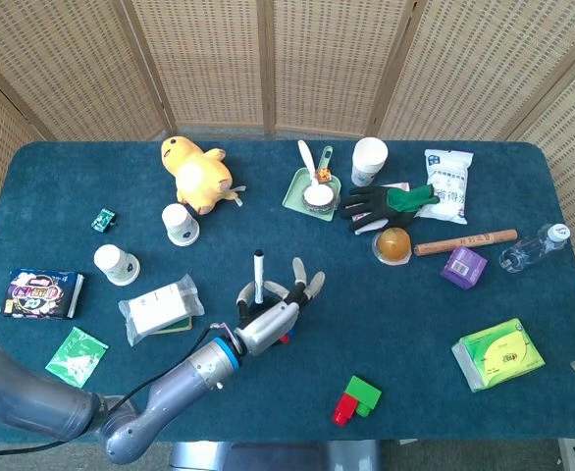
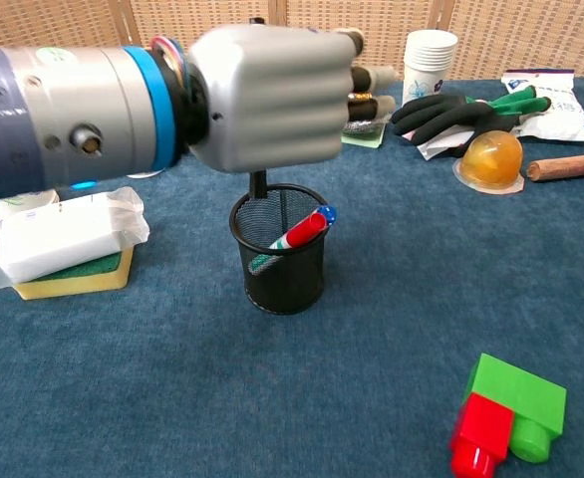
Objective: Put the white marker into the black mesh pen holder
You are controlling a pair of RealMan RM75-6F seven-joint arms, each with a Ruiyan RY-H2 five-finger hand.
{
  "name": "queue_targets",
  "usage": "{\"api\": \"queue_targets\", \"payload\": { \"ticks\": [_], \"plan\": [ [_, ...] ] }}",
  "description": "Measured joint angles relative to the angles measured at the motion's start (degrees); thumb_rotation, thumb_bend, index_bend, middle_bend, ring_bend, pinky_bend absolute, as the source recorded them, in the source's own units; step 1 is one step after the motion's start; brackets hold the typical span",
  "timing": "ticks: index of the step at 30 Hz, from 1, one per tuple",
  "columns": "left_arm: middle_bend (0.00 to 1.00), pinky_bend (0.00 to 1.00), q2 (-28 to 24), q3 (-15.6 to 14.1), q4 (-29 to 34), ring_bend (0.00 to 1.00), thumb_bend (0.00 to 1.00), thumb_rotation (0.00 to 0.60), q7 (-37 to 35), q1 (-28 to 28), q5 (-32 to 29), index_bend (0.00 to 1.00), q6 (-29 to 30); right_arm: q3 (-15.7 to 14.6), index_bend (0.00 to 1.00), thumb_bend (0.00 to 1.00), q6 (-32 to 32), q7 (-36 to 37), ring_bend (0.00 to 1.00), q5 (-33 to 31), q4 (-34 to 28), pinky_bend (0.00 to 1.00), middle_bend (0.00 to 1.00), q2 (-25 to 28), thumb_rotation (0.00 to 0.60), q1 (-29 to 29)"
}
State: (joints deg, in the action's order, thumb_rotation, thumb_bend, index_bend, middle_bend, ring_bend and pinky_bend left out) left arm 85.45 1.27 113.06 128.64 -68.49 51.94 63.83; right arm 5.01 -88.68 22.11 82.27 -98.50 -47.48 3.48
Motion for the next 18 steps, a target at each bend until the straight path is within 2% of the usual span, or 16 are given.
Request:
{"api": "queue_targets", "payload": {
  "ticks": [3, 8, 14, 18],
  "plan": [
    [0.0, 0.25, 1.61, -1.56, -1.02, 0.0, 0.44, 0.6, 0.24, -0.82, 1.53, 0.53, 1.36, 0.05, 0.2, 0.0, 0.14, 0.85, 0.0, -0.08, 0.37, 0.0, 0.0, 0.2, 0.6, 0.03],
    [0.0, 0.25, 3.61, -3.0, -2.07, 0.0, 0.44, 0.6, 0.09, -1.7, 2.93, 0.31, 3.98, 0.05, 0.2, 0.0, 0.23, 1.04, 0.0, -0.07, 0.51, 0.0, 0.0, 0.21, 0.6, 0.02],
    [0.0, 0.25, 3.7, -4.18, -1.69, 0.0, 0.44, 0.6, -0.51, -2.18, 3.17, 0.2, 6.28, 0.01, 0.21, 0.0, 0.29, 0.83, 0.0, 0.05, 0.43, 0.0, 0.0, 0.18, 0.6, -0.02],
    [0.0, 0.25, 3.37, -4.49, -1.14, 0.0, 0.44, 0.6, -2.35, -2.1, 3.65, 0.16, 6.82, 0.01, 0.21, 0.0, 0.23, 0.84, 0.0, 0.09, 0.41, 0.0, 0.0, 0.2, 0.6, 0.0]
  ]
}}
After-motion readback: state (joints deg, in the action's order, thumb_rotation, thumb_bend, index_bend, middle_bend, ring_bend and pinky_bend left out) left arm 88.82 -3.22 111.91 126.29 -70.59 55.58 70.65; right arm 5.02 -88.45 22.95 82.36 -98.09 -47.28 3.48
